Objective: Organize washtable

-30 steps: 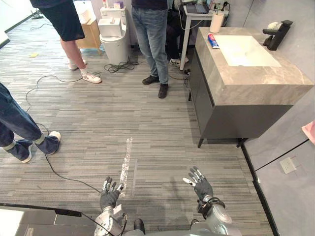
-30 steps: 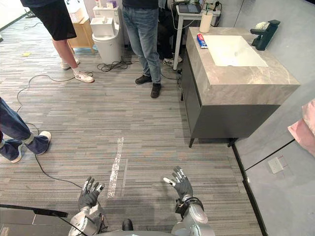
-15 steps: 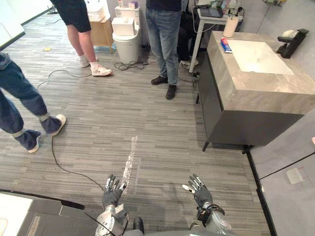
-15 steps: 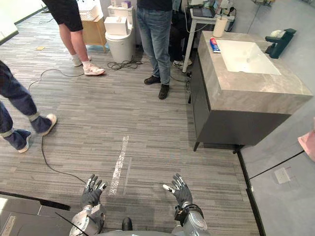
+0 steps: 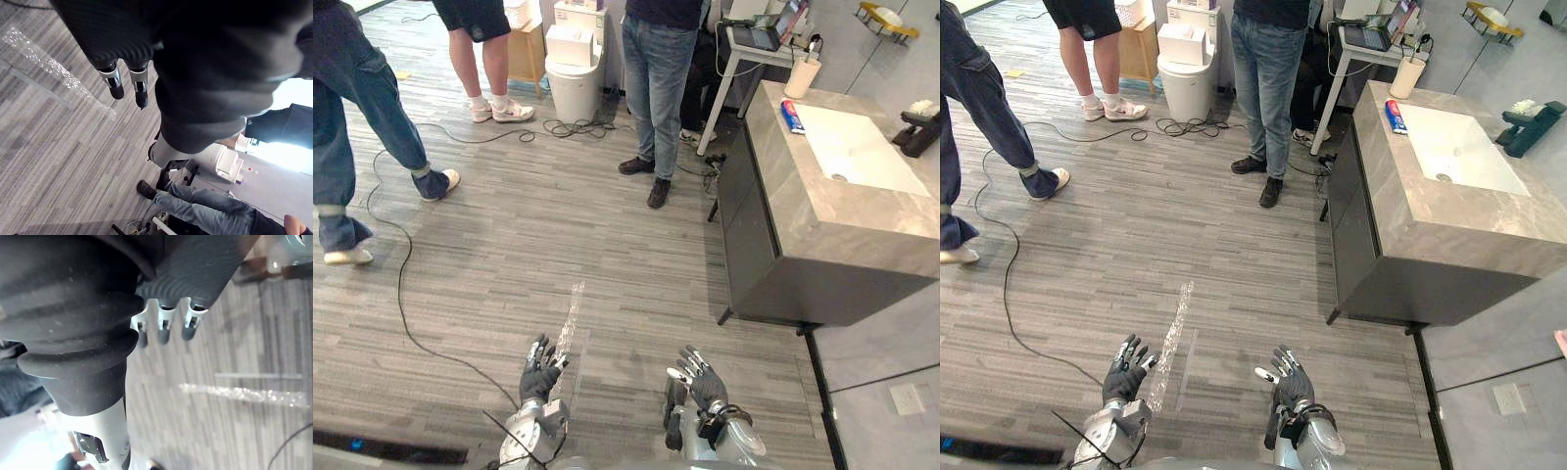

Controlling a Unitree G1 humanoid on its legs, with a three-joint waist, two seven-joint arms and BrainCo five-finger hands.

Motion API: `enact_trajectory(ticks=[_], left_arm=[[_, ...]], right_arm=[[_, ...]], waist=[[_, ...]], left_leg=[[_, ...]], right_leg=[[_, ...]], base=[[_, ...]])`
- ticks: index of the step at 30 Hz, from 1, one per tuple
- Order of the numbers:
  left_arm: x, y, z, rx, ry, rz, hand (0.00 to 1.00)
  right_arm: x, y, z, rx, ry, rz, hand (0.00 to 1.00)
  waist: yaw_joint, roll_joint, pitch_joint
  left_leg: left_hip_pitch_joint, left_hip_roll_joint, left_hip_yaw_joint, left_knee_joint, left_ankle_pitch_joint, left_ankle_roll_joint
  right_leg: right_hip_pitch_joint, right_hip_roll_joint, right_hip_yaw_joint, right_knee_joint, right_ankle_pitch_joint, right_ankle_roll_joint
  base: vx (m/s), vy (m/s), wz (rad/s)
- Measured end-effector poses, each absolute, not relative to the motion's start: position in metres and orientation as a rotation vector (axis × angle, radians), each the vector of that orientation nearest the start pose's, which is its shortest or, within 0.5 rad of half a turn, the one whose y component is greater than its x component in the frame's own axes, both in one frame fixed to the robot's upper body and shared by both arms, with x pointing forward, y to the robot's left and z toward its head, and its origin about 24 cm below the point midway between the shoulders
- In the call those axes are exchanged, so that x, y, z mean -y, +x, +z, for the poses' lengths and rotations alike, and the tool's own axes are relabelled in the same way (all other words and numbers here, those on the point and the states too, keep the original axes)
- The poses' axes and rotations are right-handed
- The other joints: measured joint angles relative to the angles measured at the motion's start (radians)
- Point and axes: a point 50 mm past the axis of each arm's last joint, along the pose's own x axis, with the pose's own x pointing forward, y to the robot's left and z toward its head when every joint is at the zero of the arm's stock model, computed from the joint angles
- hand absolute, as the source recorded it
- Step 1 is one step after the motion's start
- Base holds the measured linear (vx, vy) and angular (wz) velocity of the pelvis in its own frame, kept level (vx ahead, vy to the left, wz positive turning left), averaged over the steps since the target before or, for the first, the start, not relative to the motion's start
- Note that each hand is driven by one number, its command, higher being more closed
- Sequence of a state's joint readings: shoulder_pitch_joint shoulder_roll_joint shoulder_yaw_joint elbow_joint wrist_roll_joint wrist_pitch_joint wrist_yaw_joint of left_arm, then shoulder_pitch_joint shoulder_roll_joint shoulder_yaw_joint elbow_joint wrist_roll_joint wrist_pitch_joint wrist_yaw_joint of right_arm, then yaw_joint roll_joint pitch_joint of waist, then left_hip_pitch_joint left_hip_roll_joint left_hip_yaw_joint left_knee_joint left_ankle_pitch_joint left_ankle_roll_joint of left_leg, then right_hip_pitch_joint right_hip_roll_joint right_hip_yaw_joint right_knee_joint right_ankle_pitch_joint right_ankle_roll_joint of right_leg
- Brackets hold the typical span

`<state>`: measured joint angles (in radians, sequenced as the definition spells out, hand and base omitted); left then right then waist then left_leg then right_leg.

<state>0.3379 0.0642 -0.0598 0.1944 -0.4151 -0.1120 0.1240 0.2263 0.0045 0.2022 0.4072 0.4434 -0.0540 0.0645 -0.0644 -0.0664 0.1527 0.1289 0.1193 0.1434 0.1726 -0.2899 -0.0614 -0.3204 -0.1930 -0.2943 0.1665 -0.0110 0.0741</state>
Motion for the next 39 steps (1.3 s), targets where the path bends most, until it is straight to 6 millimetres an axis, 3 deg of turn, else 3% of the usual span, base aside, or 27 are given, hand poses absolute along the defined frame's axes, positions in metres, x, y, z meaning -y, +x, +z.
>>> enact_trajectory(ticks=[2,4,5,6,7,8,9,11,12,13,14,16,18,19,20,21,22,25,27,30,32,34,35,36,37,38,39], left_arm=[[-0.175,0.155,-0.061,-0.422,-0.326,0.265,0.0],[-0.165,0.149,-0.066,-0.452,-0.359,0.259,0.0],[-0.163,0.153,-0.065,-0.446,-0.371,0.259,0.0],[-0.162,0.153,-0.065,-0.45,-0.377,0.261,0.0],[-0.161,0.152,-0.067,-0.459,-0.384,0.263,0.0],[-0.156,0.154,-0.067,-0.459,-0.395,0.25,0.0],[-0.156,0.156,-0.066,-0.454,-0.394,0.246,0.0],[-0.159,0.163,-0.063,-0.434,-0.379,0.243,0.0],[-0.161,0.165,-0.062,-0.426,-0.375,0.248,0.0],[-0.164,0.167,-0.06,-0.412,-0.363,0.257,0.0],[-0.167,0.168,-0.06,-0.407,-0.352,0.268,0.0],[-0.169,0.164,-0.062,-0.418,-0.337,0.273,0.0],[-0.167,0.156,-0.066,-0.443,-0.33,0.274,0.0],[-0.165,0.155,-0.066,-0.446,-0.328,0.268,0.0],[-0.162,0.156,-0.066,-0.443,-0.335,0.262,0.0],[-0.161,0.155,-0.066,-0.443,-0.334,0.263,0.0],[-0.17,0.157,-0.061,-0.414,-0.308,0.27,0.0],[-0.172,0.162,-0.052,-0.359,-0.299,0.257,0.0],[-0.17,0.163,-0.049,-0.346,-0.301,0.239,0.0],[-0.16,0.167,-0.046,-0.33,-0.294,0.177,0.0],[-0.15,0.17,-0.044,-0.327,-0.265,0.102,0.0],[-0.142,0.169,-0.044,-0.331,-0.242,0.037,0.0],[-0.142,0.169,-0.044,-0.331,-0.232,0.029,0.0],[-0.142,0.168,-0.044,-0.334,-0.21,0.017,0.0],[-0.141,0.167,-0.045,-0.337,-0.203,0.011,0.0],[-0.148,0.162,-0.048,-0.354,-0.171,0.022,0.0],[-0.151,0.16,-0.049,-0.362,-0.157,0.024,0.0]], right_arm=[[0.113,0.163,-0.085,-0.567,0.44,0.056,0.0],[0.118,0.167,-0.084,-0.563,0.413,0.067,0.0],[0.116,0.177,-0.081,-0.55,0.407,0.082,0.0],[0.116,0.18,-0.079,-0.543,0.399,0.091,0.0],[0.115,0.188,-0.073,-0.51,0.394,0.105,0.0],[0.114,0.193,-0.068,-0.483,0.393,0.113,0.0],[0.115,0.195,-0.066,-0.47,0.392,0.11,0.0],[0.116,0.201,-0.06,-0.43,0.397,0.089,0.0],[0.115,0.203,-0.059,-0.419,0.399,0.088,0.0],[0.114,0.204,-0.058,-0.414,0.404,0.085,0.0],[0.112,0.205,-0.057,-0.412,0.41,0.081,0.0],[0.109,0.202,-0.059,-0.424,0.414,0.079,0.0],[0.112,0.196,-0.063,-0.438,0.418,0.062,0.0],[0.115,0.192,-0.066,-0.448,0.413,0.052,0.0],[0.12,0.182,-0.071,-0.476,0.403,0.034,0.0],[0.121,0.176,-0.076,-0.505,0.401,0.026,0.0],[0.111,0.17,-0.079,-0.525,0.416,0.043,0.0],[0.104,0.173,-0.075,-0.509,0.427,0.069,0.0],[0.105,0.179,-0.072,-0.489,0.415,0.075,0.0],[0.107,0.189,-0.069,-0.465,0.386,0.089,0.0],[0.115,0.182,-0.077,-0.499,0.371,0.067,0.0],[0.118,0.174,-0.081,-0.521,0.385,0.043,0.0],[0.118,0.174,-0.081,-0.52,0.387,0.045,0.0],[0.118,0.175,-0.081,-0.517,0.389,0.055,0.0],[0.119,0.175,-0.081,-0.517,0.387,0.056,0.0],[0.112,0.176,-0.08,-0.515,0.398,0.075,0.0],[0.108,0.175,-0.079,-0.516,0.402,0.092,0.0]], waist=[[-0.003,0.011,-0.003],[-0.003,0.101,-0.042],[-0.001,0.117,-0.036],[-0.001,0.118,-0.035],[-0.002,0.122,-0.033],[0.002,0.127,-0.028],[0.002,0.13,-0.027],[0.002,0.114,-0.017],[0.002,0.11,-0.015],[0.009,0.086,-0.002],[0.025,0.083,0.004],[0.033,0.078,0.006],[0.018,0.067,0.013],[0.014,0.071,0.012],[0.008,0.103,0.005],[0.011,0.09,0.004],[0.008,0.049,-0.001],[0.007,0.012,-0.014],[0.007,0.008,-0.019],[-0.009,0.013,-0.038],[-0.009,0.03,-0.042],[-0.01,0.039,-0.05],[-0.01,0.04,-0.05],[-0.01,0.05,-0.047],[-0.01,0.064,-0.042],[-0.003,0.067,-0.04],[-0.002,0.066,-0.041]], left_leg=[[0.017,0.012,-0.005,0.003,-0.031,-0.019],[0.005,0.112,0.002,0.085,-0.058,-0.068],[-0.067,0.163,0.017,0.281,-0.018,-0.088],[-0.1,0.177,0.019,0.372,0.032,-0.067],[-0.144,0.199,0.021,0.531,0.188,-0.032],[-0.19,0.236,0.033,0.721,0.198,-0.045],[-0.212,0.257,0.042,0.814,0.186,-0.026],[-0.283,0.29,0.127,0.981,0.113,0.087],[-0.3,0.281,0.142,0.97,0.089,0.117],[-0.347,0.252,0.163,0.907,0.042,0.137],[-0.392,0.219,0.147,0.793,0.014,0.12],[-0.431,0.182,0.09,0.595,0.025,0.094],[-0.445,0.119,-0.042,0.28,0.095,-0.004],[-0.443,0.114,-0.089,0.197,0.122,-0.03],[-0.419,0.117,-0.158,0.096,0.241,-0.105],[-0.399,0.098,-0.152,0.112,0.312,-0.099],[-0.398,0.071,-0.131,0.162,0.249,-0.09],[-0.425,0.056,-0.113,0.331,0.142,-0.052],[-0.425,0.051,-0.116,0.413,0.094,-0.043],[-0.393,0.015,-0.085,0.385,0.03,-0.032],[-0.342,-0.017,-0.056,0.337,0.028,-0.024],[-0.258,-0.055,-0.031,0.25,0.039,0.013],[-0.24,-0.059,-0.027,0.232,0.043,0.025],[-0.205,-0.067,-0.017,0.2,0.049,0.045],[-0.187,-0.068,-0.009,0.183,0.052,0.058],[-0.142,-0.067,0.011,0.136,0.061,0.076],[-0.123,-0.067,0.02,0.113,0.065,0.081]], right_leg=[[-0.011,0.014,0.003,0.034,0.041,-0.053],[-0.028,0.09,-0.035,0.115,0.056,-0.073],[-0.023,0.121,-0.032,0.156,0.044,-0.121],[-0.014,0.129,-0.032,0.166,0.031,-0.137],[0.03,0.146,-0.023,0.171,0.008,-0.17],[0.119,0.181,0.004,0.105,0.002,-0.178],[0.167,0.196,0.014,0.067,0.002,-0.178],[0.331,0.226,0.105,-0.06,0.001,-0.178],[0.364,0.223,0.141,-0.09,-0.002,-0.177],[0.407,0.213,0.2,-0.127,-0.014,-0.161],[0.429,0.203,0.25,-0.136,-0.031,-0.148],[0.44,0.191,0.288,-0.127,-0.041,-0.139],[0.469,0.14,0.332,-0.076,-0.134,-0.069],[0.471,0.134,0.346,-0.059,-0.162,-0.049],[0.473,0.134,0.376,-0.012,-0.219,-0.014],[0.472,0.12,0.394,0.019,-0.246,0.013],[0.456,0.085,0.404,0.053,-0.252,0.016],[0.447,0.066,0.462,0.075,-0.249,0.018],[0.435,0.047,0.522,0.078,-0.241,0.029],[0.355,0.01,0.561,0.172,-0.206,0.036],[0.283,-0.003,0.573,0.309,-0.145,-0.012],[0.192,-0.01,0.569,0.493,-0.01,-0.066],[0.176,-0.015,0.564,0.523,0.033,-0.07],[0.153,-0.025,0.537,0.563,0.119,-0.082],[0.138,-0.03,0.519,0.584,0.133,-0.086],[0.086,-0.032,0.437,0.678,0.001,-0.091],[0.067,-0.029,0.394,0.708,-0.061,-0.089]], base=[[0.45,-0.181,0.15],[0.58,-0.178,-0.01],[0.66,-0.192,-0.29],[0.66,-0.232,-0.54],[0.77,-0.292,-0.69],[0.76,-0.271,-0.69],[0.73,-0.225,-0.74],[0.58,-0.093,-0.67],[0.43,0.006,-0.72],[0.46,0.121,-0.95],[0.42,0.154,-1.08],[0.38,0.218,-1.15],[0.4,0.339,-1.09],[0.36,0.438,-0.8],[0.35,0.453,-0.77],[0.34,0.427,-0.87],[0.26,0.283,-0.69],[0.3,0.313,-0.75],[0.23,0.237,-1.0],[0.17,0.249,-0.79],[0.13,0.23,-0.34],[0.15,0.24,-0.14],[0.17,0.223,-0.06],[0.12,0.137,-0.09],[0.15,0.158,-0.28],[0.13,0.106,-0.33],[0.18,0.126,-0.44]])
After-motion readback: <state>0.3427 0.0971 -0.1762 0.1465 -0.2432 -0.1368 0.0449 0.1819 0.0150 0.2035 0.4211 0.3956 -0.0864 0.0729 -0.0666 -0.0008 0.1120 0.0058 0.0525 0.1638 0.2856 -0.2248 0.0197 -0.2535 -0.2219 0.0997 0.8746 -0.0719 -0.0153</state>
